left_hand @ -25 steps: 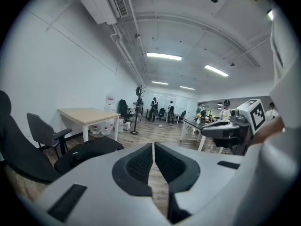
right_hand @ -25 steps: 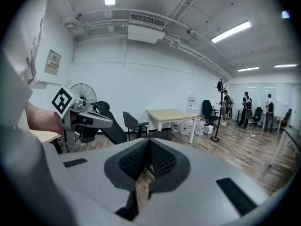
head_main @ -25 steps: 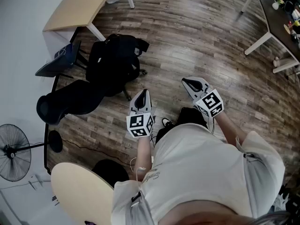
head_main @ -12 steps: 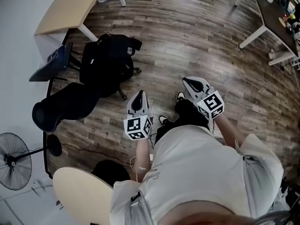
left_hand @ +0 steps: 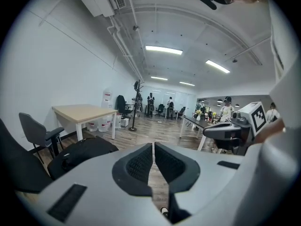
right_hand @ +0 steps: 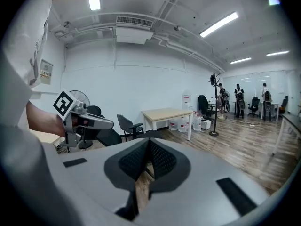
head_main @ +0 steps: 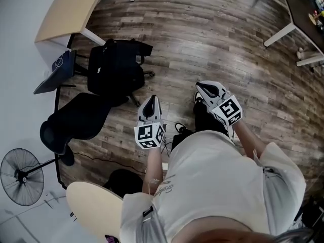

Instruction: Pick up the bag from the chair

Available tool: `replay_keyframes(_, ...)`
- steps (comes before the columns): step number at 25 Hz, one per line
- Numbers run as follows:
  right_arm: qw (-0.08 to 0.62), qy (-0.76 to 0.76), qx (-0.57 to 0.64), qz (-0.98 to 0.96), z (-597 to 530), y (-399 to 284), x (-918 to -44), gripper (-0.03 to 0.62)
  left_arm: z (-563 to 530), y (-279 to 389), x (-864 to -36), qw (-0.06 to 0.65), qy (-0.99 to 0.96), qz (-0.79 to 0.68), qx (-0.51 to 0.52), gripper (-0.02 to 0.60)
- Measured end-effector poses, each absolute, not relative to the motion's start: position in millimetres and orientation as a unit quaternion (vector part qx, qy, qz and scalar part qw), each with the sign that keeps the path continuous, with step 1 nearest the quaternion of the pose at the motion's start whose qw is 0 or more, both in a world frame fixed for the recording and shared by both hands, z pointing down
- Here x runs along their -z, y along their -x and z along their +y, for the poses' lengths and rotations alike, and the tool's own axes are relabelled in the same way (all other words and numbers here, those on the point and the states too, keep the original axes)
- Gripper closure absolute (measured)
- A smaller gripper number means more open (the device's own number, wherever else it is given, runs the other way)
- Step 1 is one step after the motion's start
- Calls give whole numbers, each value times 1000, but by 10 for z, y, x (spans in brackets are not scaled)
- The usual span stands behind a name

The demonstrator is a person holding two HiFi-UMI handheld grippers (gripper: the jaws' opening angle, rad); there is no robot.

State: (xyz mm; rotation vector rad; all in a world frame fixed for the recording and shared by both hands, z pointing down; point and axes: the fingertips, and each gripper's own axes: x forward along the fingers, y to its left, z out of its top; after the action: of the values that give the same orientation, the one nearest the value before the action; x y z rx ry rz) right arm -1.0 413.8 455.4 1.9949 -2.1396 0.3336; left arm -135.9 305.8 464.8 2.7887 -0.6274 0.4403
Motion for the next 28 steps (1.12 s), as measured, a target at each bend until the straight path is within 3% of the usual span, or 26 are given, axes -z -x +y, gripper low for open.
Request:
replay_keyframes(15,77,-617,-96,-778,3212,-1363,-4610,599,2409,-6,-4535,100,-945,-261,-168,557)
replay_keyframes(28,90,-555,-117,-818,2679,-1386,-4860,599,2150,-158,-4850,137,-925,-291,-201,557)
